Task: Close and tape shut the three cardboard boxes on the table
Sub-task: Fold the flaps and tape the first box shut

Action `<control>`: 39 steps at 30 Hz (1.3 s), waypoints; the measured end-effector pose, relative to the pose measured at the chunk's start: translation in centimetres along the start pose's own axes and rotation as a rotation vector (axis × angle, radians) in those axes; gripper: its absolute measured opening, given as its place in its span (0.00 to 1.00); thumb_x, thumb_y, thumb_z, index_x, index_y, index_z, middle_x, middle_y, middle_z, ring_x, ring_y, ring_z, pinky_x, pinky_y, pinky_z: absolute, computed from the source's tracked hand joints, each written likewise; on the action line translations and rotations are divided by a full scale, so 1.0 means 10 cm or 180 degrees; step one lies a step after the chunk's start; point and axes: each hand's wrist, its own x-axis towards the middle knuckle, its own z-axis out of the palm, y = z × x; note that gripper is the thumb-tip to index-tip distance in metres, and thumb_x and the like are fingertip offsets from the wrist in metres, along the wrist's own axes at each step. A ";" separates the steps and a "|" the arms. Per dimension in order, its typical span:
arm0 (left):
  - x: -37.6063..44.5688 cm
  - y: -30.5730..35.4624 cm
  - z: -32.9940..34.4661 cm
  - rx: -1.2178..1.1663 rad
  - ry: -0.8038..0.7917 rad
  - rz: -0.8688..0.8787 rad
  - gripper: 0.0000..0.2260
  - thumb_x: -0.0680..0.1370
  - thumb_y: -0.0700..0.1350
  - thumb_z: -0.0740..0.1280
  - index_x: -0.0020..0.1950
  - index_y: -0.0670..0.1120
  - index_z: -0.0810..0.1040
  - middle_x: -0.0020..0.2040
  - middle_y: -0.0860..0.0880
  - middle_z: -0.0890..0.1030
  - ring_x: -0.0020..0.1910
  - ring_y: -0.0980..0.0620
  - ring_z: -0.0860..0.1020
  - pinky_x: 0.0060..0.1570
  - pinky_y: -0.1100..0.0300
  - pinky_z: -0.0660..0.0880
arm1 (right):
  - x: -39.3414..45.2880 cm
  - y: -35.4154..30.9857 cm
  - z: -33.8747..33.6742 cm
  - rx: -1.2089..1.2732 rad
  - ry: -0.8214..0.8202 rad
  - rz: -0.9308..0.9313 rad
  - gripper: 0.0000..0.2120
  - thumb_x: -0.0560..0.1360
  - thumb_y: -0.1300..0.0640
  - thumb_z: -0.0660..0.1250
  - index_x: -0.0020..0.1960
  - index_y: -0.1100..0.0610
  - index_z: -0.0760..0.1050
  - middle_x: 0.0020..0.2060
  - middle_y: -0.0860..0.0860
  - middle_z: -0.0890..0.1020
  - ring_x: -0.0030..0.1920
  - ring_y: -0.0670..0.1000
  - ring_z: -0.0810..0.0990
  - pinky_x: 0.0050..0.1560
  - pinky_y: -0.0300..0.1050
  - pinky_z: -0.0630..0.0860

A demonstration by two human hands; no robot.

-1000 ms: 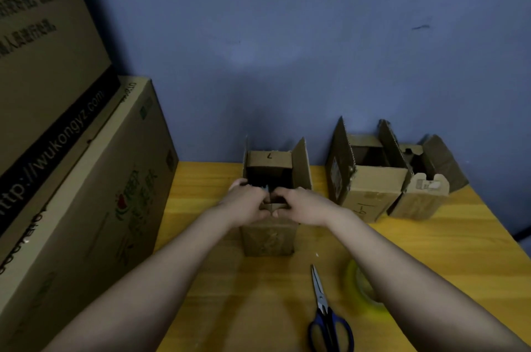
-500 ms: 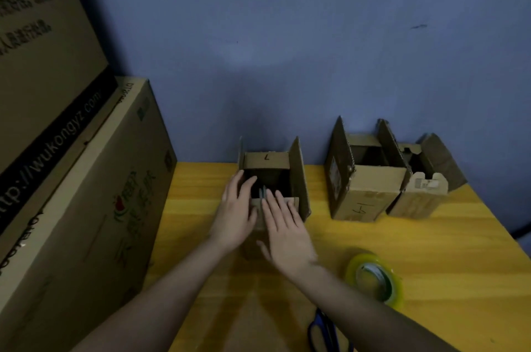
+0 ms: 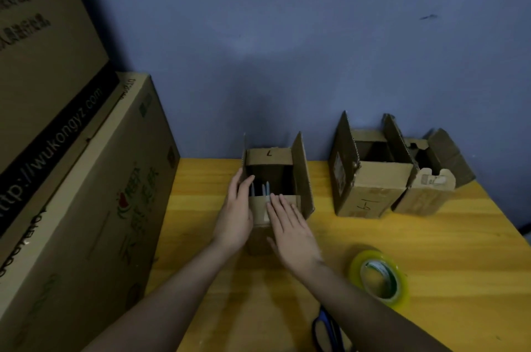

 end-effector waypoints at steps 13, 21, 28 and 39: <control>0.01 0.00 0.03 -0.0081 0.0016 -0.0037 0.31 0.76 0.31 0.63 0.76 0.50 0.59 0.78 0.57 0.48 0.52 0.55 0.78 0.32 0.71 0.71 | -0.40 -0.16 0.04 0.0072 -0.0246 0.0142 0.49 0.63 0.46 0.75 0.76 0.62 0.56 0.75 0.60 0.59 0.75 0.57 0.59 0.72 0.57 0.57; -0.03 -0.01 0.00 -0.0627 0.0066 -0.0161 0.35 0.76 0.31 0.63 0.78 0.50 0.52 0.78 0.55 0.51 0.59 0.62 0.72 0.40 0.76 0.72 | -0.26 -0.22 -0.09 0.0200 -0.0172 0.0228 0.48 0.61 0.46 0.77 0.75 0.60 0.61 0.74 0.59 0.64 0.74 0.58 0.63 0.72 0.57 0.60; -0.04 -0.09 -0.02 -0.0120 0.0071 0.0001 0.37 0.77 0.34 0.63 0.78 0.52 0.45 0.78 0.51 0.55 0.47 0.57 0.78 0.38 0.62 0.78 | -0.13 -0.27 -0.13 -0.0126 -0.0684 0.0138 0.45 0.77 0.47 0.62 0.75 0.61 0.33 0.75 0.58 0.34 0.76 0.57 0.35 0.72 0.52 0.31; -0.02 -0.01 -0.02 -0.1063 -0.0271 -0.0076 0.26 0.82 0.49 0.59 0.77 0.52 0.54 0.73 0.59 0.59 0.72 0.61 0.57 0.69 0.62 0.57 | -0.04 0.02 -0.56 0.1133 0.0705 -0.0069 0.23 0.77 0.50 0.60 0.71 0.53 0.67 0.69 0.50 0.71 0.70 0.47 0.67 0.69 0.51 0.69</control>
